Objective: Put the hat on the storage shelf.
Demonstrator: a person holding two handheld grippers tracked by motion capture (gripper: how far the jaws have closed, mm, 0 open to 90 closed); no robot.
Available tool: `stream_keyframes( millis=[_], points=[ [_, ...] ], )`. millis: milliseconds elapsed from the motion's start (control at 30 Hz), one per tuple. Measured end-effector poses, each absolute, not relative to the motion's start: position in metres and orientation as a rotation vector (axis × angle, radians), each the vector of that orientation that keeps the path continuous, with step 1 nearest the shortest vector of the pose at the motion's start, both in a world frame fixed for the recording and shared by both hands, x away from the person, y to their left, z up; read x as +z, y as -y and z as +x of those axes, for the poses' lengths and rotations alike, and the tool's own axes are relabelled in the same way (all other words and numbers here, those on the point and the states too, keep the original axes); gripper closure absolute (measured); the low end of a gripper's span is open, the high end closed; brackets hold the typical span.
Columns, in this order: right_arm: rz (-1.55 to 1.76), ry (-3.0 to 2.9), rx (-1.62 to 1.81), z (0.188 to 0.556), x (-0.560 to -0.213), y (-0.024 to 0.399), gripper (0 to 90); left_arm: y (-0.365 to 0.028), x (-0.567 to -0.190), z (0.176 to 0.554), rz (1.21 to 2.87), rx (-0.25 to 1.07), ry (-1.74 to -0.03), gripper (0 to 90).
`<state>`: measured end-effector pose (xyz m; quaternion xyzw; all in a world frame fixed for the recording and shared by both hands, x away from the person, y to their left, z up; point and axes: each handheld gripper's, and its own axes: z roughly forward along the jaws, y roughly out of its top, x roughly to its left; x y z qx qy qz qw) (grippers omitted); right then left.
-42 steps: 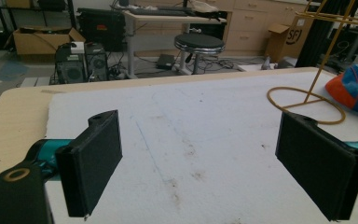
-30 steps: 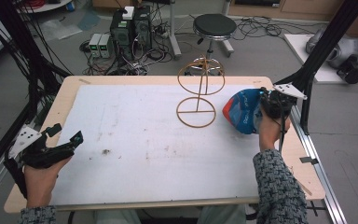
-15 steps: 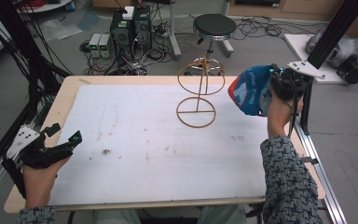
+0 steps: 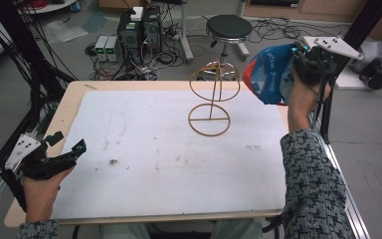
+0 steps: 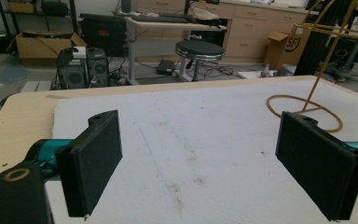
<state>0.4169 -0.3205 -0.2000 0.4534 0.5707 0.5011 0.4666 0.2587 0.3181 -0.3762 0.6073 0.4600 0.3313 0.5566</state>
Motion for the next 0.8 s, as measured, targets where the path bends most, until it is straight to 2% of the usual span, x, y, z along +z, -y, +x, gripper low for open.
stream_keyframes(
  millis=[333,800],
  points=[
    [1.073,-1.399,1.319,0.419,-0.177,0.299,89.0,-0.320,-0.375,0.258,1.427,0.786,-1.086,14.6],
    [1.033,-1.466,1.438,0.426,-0.170,0.261,89.0,-0.323,-0.374,0.257,1.415,0.785,-1.087,14.6]
  ],
)
